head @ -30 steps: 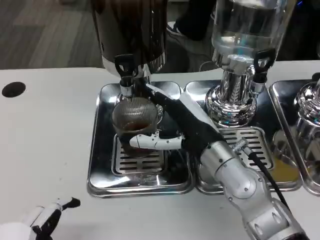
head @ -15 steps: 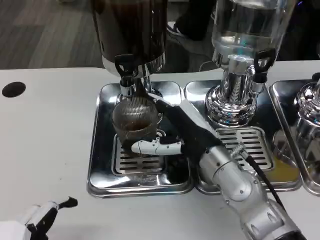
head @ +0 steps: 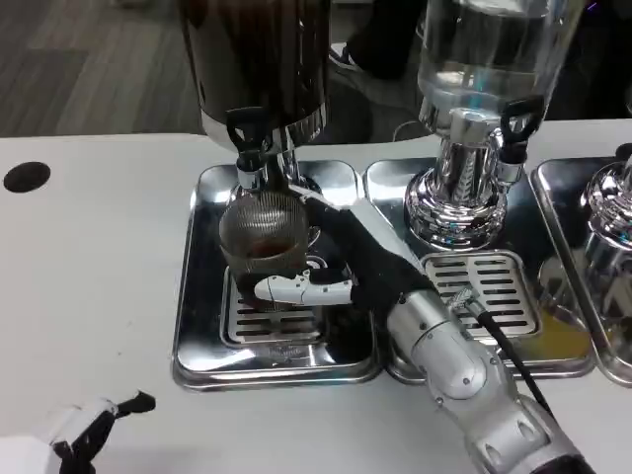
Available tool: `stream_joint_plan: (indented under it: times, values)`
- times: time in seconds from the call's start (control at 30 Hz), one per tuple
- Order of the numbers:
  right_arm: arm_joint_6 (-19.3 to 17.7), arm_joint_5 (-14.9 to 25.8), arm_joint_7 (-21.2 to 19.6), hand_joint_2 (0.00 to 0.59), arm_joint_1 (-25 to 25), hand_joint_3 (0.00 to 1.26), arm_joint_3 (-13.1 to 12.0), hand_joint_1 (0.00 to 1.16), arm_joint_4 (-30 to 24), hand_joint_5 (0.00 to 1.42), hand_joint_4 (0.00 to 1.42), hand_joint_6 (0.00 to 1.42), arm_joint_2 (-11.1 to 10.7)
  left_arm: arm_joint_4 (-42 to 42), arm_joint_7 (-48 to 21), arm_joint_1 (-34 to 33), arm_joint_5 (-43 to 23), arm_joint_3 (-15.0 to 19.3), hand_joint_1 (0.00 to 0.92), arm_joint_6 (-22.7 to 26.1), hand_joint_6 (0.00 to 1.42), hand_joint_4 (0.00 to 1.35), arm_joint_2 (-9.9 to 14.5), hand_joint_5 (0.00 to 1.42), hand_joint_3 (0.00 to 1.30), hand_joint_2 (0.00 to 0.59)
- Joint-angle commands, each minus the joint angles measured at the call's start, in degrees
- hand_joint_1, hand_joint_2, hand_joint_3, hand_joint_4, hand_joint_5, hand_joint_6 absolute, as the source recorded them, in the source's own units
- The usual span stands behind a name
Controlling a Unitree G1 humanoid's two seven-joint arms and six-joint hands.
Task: Grasp the cup under the faucet to collect the drink, then remove the cup.
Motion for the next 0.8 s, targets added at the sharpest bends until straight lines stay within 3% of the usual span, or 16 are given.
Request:
stream_joint_plan:
  times: [0.03, 0.5, 0.8]
  values:
    - [-0.88, -0.1, -0.8, 0.08, -1.27, 0.16, -0.07, 0.71, 1.32, 0.12, 0.15, 0.0, 0.52, 0.51, -0.41, 1.21, -1.37, 1.32, 0.0, -0.59, 0.57, 0.35, -0.19, 0.43, 0.39, 0.068]
    - [-0.37, -0.45, -2.65, 0.089, -0.73, 0.17, -0.16, 0.7, 1.02, 0.12, 0.15, 0.0, 0.76, 0.95, -0.77, 1.36, -1.82, 1.6, 0.0, -0.98, 0.56, 0.35, -0.93, 0.44, 0.4, 0.079]
    - [0.04, 0.28, -5.28, 0.091, -1.61, 0.17, -1.48, 0.7, 2.98, 0.12, 0.15, 0.0, 2.63, 0.62, -0.59, 2.15, -1.9, 2.25, 0.0, -1.53, 0.56, 0.35, -1.23, 0.44, 0.4, 0.08]
